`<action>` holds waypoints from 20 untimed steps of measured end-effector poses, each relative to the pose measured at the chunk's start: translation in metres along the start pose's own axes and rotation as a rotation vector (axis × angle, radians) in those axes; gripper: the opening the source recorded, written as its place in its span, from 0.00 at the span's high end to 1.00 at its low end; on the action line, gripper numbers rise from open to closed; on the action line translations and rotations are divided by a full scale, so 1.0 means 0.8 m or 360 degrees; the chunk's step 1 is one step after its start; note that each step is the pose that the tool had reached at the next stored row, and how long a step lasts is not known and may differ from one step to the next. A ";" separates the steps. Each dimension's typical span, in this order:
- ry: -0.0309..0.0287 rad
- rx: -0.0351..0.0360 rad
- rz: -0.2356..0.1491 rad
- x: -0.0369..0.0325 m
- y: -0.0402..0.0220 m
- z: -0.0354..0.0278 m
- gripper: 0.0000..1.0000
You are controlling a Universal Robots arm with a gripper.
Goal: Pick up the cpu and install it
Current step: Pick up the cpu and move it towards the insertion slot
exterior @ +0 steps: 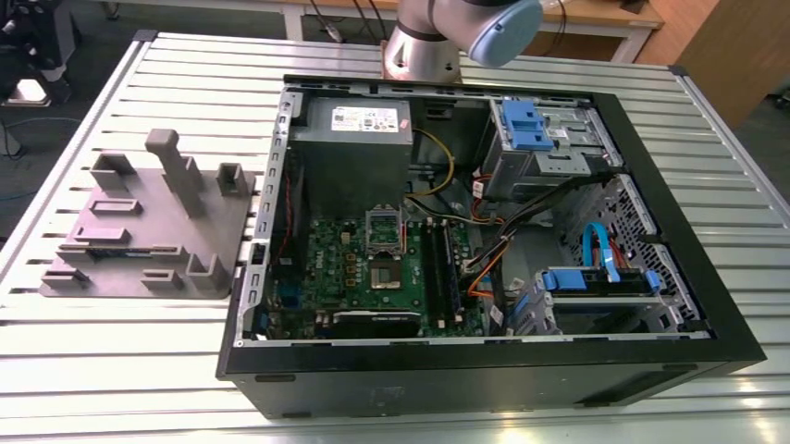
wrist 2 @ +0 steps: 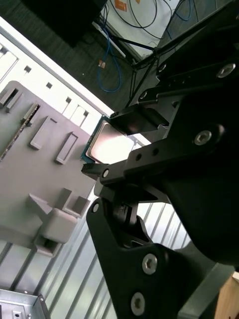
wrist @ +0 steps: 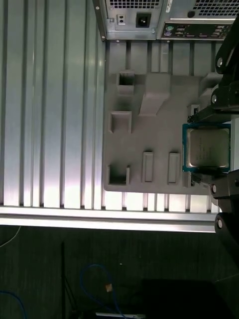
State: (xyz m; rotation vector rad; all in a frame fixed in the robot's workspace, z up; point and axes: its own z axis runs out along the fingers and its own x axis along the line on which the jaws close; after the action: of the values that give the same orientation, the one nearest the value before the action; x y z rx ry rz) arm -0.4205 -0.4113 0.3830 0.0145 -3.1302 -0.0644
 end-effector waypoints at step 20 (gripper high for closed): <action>0.00033 0.0000 0.0000 -0.0299 -0.0002 -0.0003 0.53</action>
State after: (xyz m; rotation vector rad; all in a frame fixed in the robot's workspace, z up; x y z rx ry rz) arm -0.3965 -0.4113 0.3830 0.0144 -3.1281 -0.0644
